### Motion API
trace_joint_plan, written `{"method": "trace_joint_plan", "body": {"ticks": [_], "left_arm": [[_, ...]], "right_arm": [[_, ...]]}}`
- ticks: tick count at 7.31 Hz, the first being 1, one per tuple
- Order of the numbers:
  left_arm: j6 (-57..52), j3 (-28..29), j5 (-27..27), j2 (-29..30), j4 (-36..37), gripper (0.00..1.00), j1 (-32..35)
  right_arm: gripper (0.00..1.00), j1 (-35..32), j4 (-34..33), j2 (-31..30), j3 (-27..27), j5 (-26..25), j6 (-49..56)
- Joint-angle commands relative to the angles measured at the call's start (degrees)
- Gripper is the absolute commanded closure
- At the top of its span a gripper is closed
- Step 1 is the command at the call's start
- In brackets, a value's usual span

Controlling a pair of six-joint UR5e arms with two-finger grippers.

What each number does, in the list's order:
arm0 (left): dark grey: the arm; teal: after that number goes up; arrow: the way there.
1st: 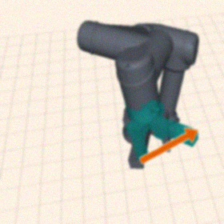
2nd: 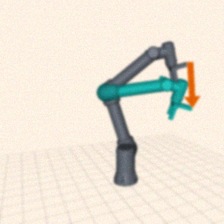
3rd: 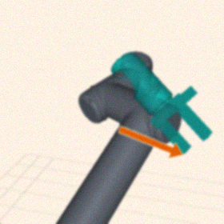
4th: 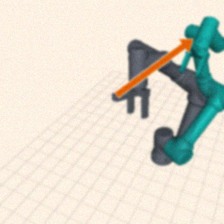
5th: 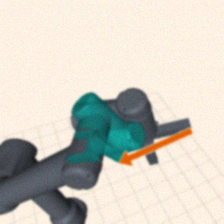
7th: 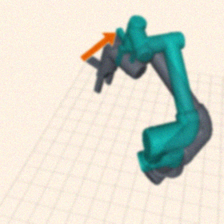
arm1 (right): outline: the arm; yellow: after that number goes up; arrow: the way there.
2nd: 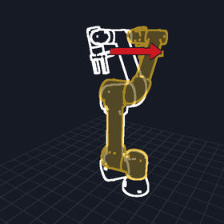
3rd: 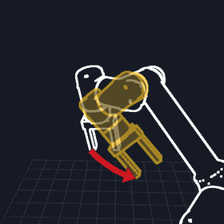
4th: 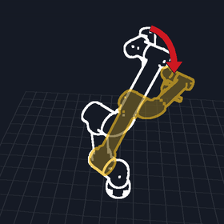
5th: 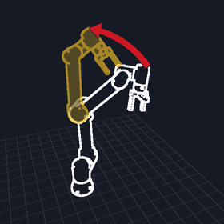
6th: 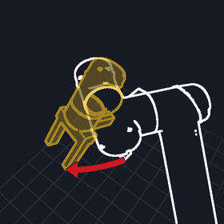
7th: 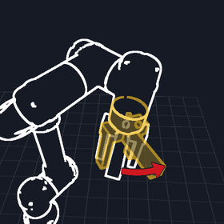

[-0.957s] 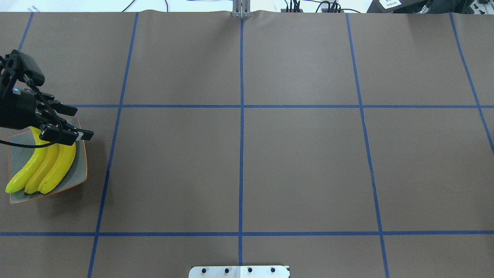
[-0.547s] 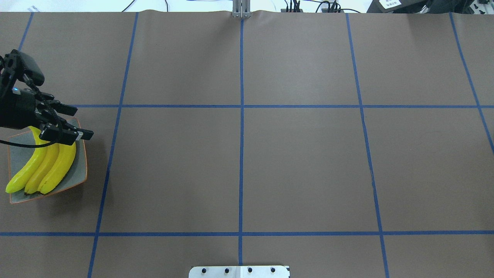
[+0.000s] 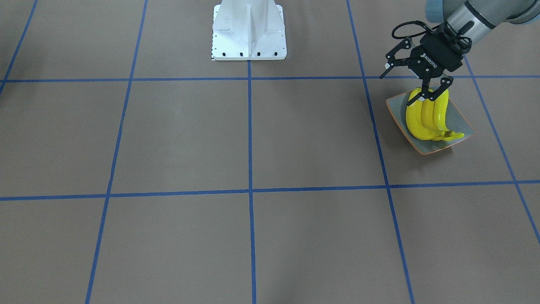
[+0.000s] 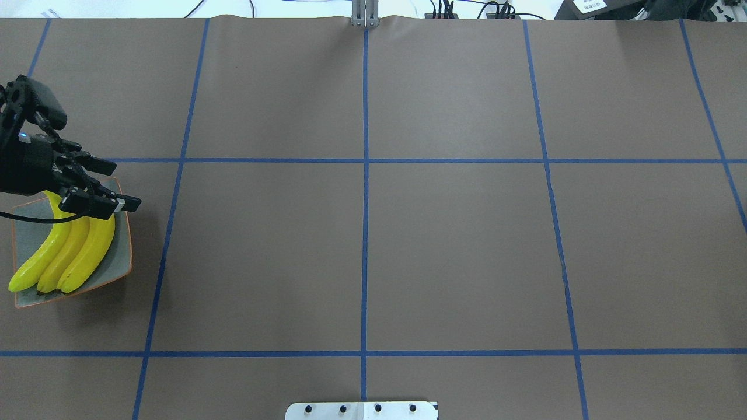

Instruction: Transfer all bananas from basket to plate

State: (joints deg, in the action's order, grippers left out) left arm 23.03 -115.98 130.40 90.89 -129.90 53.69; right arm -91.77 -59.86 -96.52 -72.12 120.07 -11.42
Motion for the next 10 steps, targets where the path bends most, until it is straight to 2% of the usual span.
{"method": "trace_joint_plan", "body": {"ticks": [1, 3, 5, 7, 8, 10], "left_arm": [[0.00, 0.14, 0.12, -0.01, 0.00, 0.00, 0.01], [0.09, 0.31, -0.06, 0.08, 0.09, 0.00, -0.17], [2.87, 0.75, -0.23, 1.82, 0.18, 0.00, -0.26], [7.80, 2.59, -0.41, 5.68, 0.18, 0.00, -0.60], [11.13, 3.12, -0.49, 7.27, 0.18, 0.00, -1.56], [20.78, 5.05, -0.76, 13.92, 0.18, 0.00, -5.94]], "right_arm": [[1.00, -0.16, -0.34, -0.07, -2.31, -0.01, 0.08], [1.00, -0.08, -0.26, 1.59, -3.11, -0.10, -2.44], [1.00, 0.27, 0.09, 5.36, -3.82, 0.16, -12.10], [1.00, 4.03, 0.27, 10.19, -3.99, 0.34, -22.00], [1.00, 7.01, 0.36, 12.21, -5.65, 0.34, -28.76], [1.00, 13.95, 0.36, 13.98, -13.62, 0.34, -45.88]]}}
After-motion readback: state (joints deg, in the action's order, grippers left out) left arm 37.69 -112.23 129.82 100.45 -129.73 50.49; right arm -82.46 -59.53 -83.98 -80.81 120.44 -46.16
